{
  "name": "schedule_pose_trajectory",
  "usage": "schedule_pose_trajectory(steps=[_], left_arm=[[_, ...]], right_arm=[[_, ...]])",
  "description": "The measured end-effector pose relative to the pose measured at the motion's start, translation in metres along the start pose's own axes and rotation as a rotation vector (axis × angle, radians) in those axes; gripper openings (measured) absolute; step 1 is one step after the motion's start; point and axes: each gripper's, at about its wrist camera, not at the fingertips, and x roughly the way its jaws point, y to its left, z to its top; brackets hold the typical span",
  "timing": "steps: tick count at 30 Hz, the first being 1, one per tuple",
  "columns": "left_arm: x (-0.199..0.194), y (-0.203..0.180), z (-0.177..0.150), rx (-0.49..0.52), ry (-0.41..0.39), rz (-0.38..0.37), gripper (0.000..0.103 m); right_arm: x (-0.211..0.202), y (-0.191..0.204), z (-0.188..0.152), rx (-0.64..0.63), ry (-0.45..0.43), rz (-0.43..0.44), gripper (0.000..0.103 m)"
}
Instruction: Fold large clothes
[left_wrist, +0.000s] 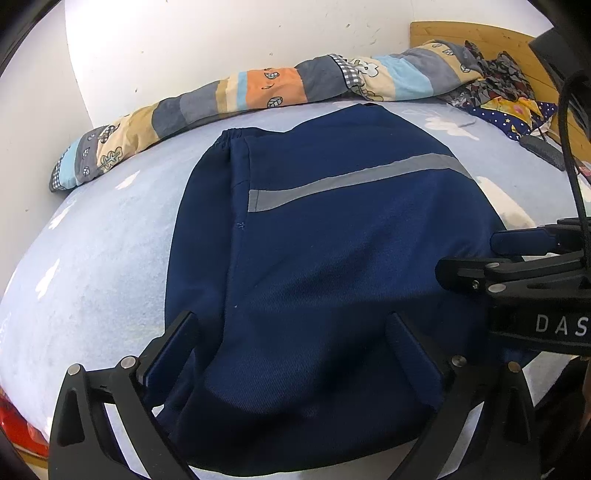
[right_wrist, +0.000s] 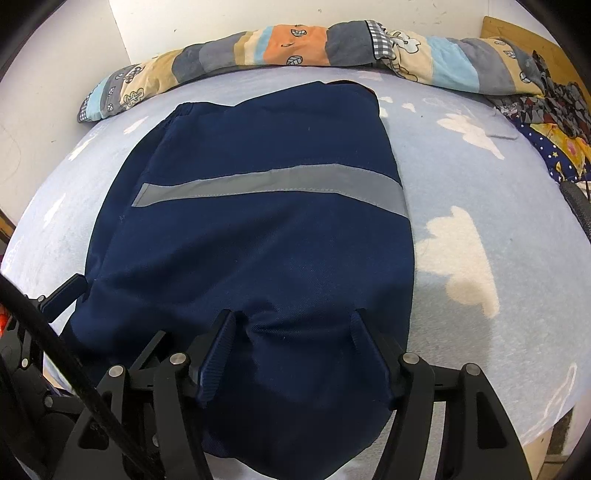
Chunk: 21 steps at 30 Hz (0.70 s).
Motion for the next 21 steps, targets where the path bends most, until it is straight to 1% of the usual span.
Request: schedule_pose_trajectory(steps=[4, 6, 9, 10, 11, 12, 13, 14, 15, 16, 18, 19, 21], left_arm=[[0.001, -0.003, -0.001, 0.003, -0.005, -0.001, 0.102], [0.004, -0.002, -0.002, -0.008, 0.002, -0.024, 0.103], [0.008, 0.005, -0.001, -0.056, 0.026, -0.064, 0.103], [0.007, 0.005, -0.001, -0.057, 0.027, -0.068, 0.103], [0.004, 0.006, 0.0, -0.056, 0.029, -0.068, 0.103], [0.001, 0.007, 0.0, -0.058, 0.027, -0.067, 0.102], [-0.004, 0.009, 0.0, -0.062, 0.018, -0.066, 0.102], [-0.011, 0.013, 0.002, -0.068, -0.005, -0.064, 0.102], [-0.016, 0.016, 0.003, -0.072, -0.021, -0.057, 0.102], [-0.019, 0.019, 0.003, -0.079, -0.034, -0.048, 0.102], [-0.018, 0.028, 0.005, -0.109, -0.035, -0.026, 0.102], [-0.014, 0.033, 0.006, -0.128, -0.028, -0.017, 0.102], [0.002, 0.044, 0.008, -0.183, 0.018, -0.001, 0.102]], right_arm=[[0.004, -0.002, 0.0, 0.007, 0.005, 0.006, 0.072], [0.006, -0.001, 0.0, -0.002, 0.009, 0.003, 0.074], [0.006, 0.004, 0.0, -0.03, 0.008, -0.007, 0.077], [0.004, 0.004, 0.001, -0.032, 0.0, -0.003, 0.077], [0.0, 0.002, 0.001, -0.023, -0.007, 0.001, 0.075], [-0.005, 0.0, 0.003, -0.002, -0.018, 0.015, 0.072], [-0.014, -0.006, 0.005, 0.031, -0.041, 0.059, 0.07], [-0.021, -0.01, 0.007, 0.045, -0.063, 0.084, 0.066], [-0.028, -0.013, 0.009, 0.056, -0.093, 0.076, 0.066], [-0.038, -0.018, 0.012, 0.066, -0.141, 0.048, 0.066], [-0.044, -0.025, 0.017, 0.081, -0.183, 0.038, 0.066], [-0.043, -0.027, 0.022, 0.093, -0.182, 0.04, 0.066], [-0.032, -0.026, 0.039, 0.09, -0.163, 0.031, 0.066]])
